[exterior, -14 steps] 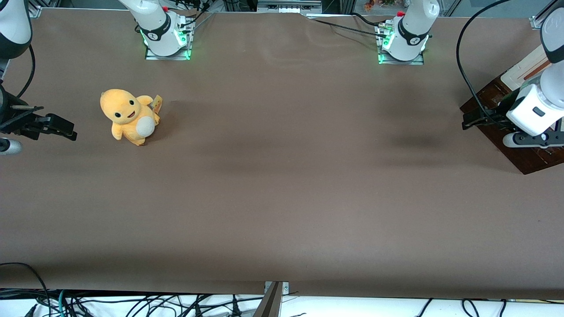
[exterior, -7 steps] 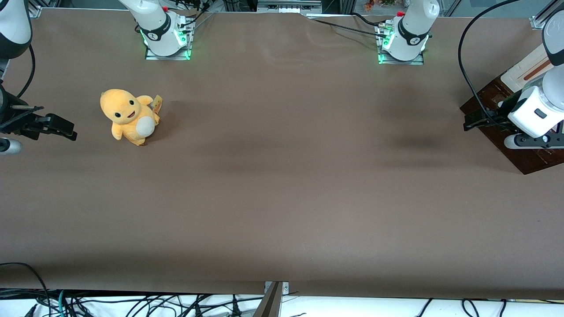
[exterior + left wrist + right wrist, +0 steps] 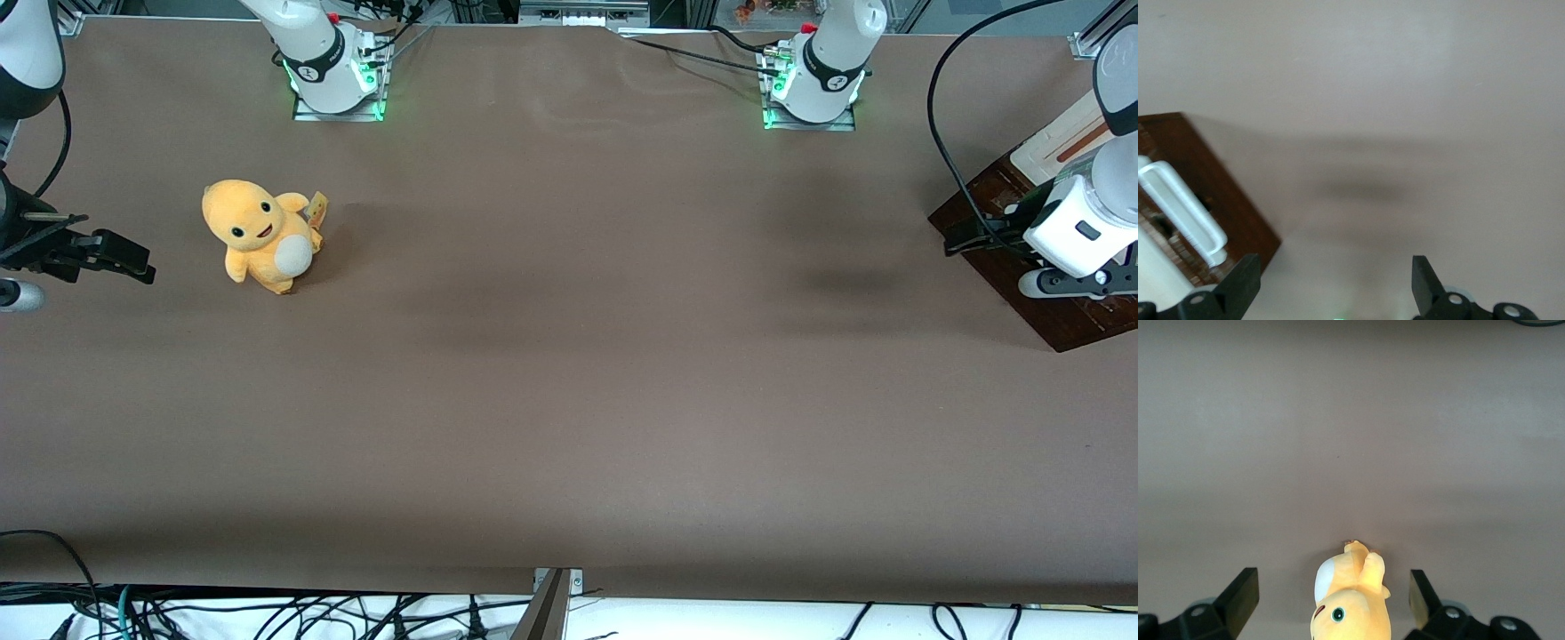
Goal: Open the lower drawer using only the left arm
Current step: 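Lower the open left gripper toward the lower drawer's white handle, then close the left gripper around the white bar handle of the lower drawer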
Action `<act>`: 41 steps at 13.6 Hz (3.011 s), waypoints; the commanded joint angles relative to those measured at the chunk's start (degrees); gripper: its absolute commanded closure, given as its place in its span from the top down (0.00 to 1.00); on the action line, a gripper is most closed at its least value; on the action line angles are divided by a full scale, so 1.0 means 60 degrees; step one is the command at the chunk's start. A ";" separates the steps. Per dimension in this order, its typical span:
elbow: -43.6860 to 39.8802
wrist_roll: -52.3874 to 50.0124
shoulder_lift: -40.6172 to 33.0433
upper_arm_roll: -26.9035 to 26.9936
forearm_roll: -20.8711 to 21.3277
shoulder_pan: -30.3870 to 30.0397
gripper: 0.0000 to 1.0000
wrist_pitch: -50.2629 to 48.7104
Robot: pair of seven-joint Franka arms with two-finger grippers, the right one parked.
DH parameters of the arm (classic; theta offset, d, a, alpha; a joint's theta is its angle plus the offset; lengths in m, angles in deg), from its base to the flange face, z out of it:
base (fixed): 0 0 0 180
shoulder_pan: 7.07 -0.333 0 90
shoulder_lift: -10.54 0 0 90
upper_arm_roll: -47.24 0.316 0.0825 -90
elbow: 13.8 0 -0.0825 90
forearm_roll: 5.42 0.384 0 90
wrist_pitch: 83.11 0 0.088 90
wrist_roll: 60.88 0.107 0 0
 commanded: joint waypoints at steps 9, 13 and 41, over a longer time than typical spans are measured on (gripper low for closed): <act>-0.0235 -0.4568 0.2731 -0.0111 0.3954 0.0386 1.00 -0.1487; -0.0161 -0.7092 0.3978 -0.0096 0.4787 0.0445 1.00 -0.1750; 0.0674 -0.8502 0.5695 -0.0067 0.7925 -0.0917 0.43 -0.1355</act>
